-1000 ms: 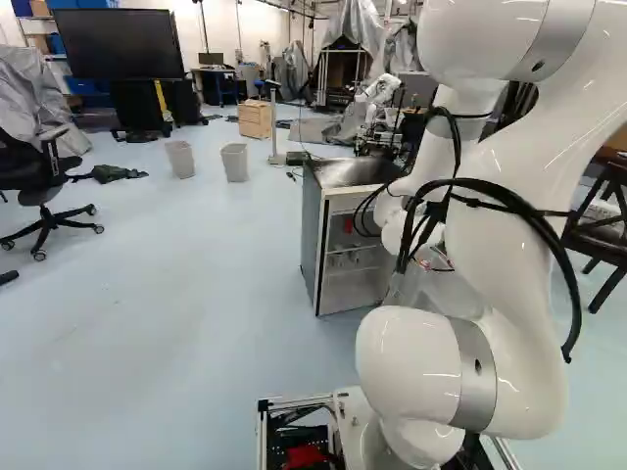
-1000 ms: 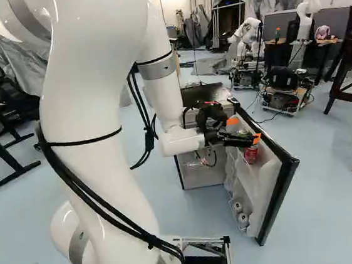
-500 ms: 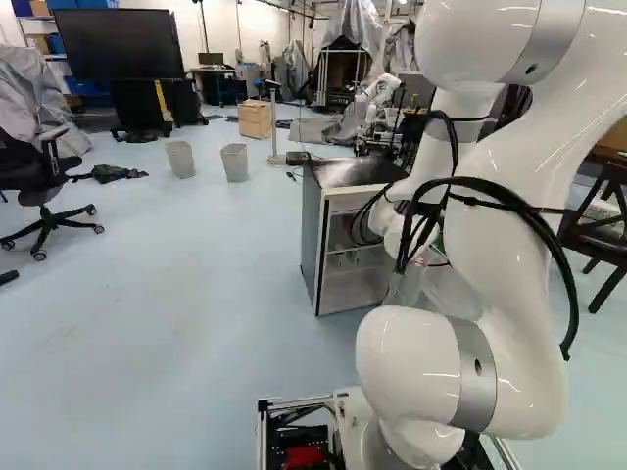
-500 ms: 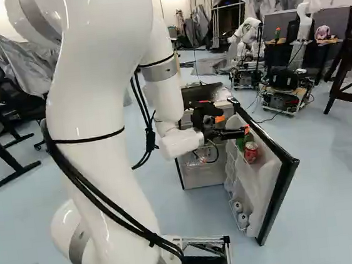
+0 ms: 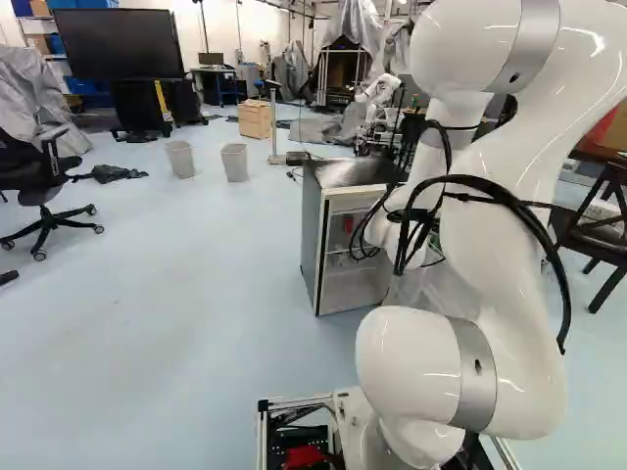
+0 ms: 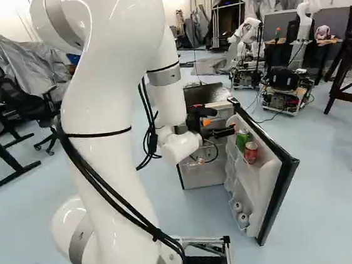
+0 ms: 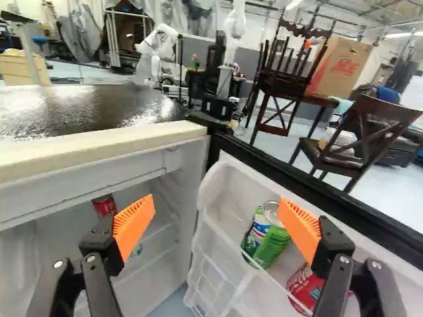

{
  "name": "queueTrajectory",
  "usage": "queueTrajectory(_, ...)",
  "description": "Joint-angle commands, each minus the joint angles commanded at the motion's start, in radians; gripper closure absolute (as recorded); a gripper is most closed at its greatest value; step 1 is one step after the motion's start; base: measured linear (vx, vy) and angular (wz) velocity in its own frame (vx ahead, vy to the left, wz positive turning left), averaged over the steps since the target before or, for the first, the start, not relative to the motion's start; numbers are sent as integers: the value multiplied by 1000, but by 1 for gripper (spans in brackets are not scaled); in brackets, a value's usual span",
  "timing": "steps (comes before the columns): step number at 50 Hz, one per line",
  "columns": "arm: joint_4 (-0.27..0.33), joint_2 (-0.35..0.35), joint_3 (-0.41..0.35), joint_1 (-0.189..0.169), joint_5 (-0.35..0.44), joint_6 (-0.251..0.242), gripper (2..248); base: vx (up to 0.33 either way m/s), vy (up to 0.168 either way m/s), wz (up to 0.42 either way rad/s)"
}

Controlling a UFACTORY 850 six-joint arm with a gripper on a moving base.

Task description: Grab a drink from the fridge

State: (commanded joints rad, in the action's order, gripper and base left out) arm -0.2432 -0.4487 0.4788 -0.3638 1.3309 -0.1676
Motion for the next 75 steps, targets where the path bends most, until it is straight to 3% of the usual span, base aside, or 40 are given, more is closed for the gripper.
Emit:
queueTrajectory(43, 441, -133, 42, 0, -27, 0, 3, 0, 0, 0)
queueTrajectory(52, 468, -163, 53, 0, -29, 0, 3, 0, 0, 0)
queueTrajectory(75, 471, -239, 86, 0, -30, 0, 3, 0, 0, 0)
